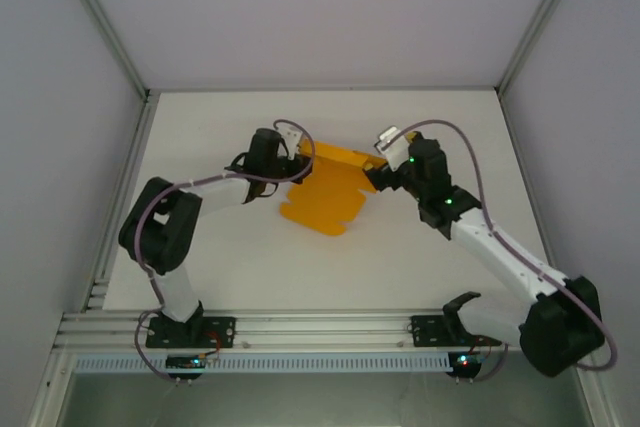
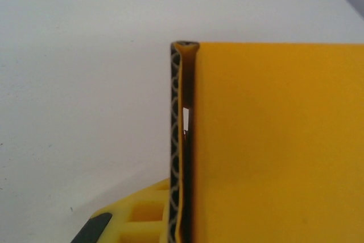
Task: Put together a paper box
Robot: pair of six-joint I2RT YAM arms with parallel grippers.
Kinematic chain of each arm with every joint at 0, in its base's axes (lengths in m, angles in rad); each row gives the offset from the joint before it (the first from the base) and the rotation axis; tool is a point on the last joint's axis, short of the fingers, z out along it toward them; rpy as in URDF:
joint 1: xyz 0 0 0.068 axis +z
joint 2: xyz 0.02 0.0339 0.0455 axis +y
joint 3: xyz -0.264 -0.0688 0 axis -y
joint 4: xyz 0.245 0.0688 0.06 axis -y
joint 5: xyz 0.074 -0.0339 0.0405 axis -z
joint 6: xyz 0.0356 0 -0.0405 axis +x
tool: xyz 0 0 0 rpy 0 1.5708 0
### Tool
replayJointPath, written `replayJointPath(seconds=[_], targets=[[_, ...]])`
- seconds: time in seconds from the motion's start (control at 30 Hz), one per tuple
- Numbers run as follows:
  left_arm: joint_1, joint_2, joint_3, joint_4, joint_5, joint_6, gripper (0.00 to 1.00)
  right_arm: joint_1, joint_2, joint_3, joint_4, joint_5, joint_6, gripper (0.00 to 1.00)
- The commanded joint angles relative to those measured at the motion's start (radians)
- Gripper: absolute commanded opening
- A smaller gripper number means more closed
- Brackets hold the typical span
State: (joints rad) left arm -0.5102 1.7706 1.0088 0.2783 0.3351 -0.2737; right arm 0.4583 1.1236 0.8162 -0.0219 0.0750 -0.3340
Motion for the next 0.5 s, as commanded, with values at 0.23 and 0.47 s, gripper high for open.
replayJointPath(seconds=[0.23, 0.47], targets=[[0.012, -0.024, 0.049, -0.250, 0.249, -0.042, 0.00, -0.015, 0.056, 0.006, -0.155, -0.319, 0.132, 0.61], [0.013, 0.052, 0.106, -0.348, 0.165, -0.081, 0.00, -0.006, 0.116, -0.023, -0.072, -0.341, 0.165, 0.21]])
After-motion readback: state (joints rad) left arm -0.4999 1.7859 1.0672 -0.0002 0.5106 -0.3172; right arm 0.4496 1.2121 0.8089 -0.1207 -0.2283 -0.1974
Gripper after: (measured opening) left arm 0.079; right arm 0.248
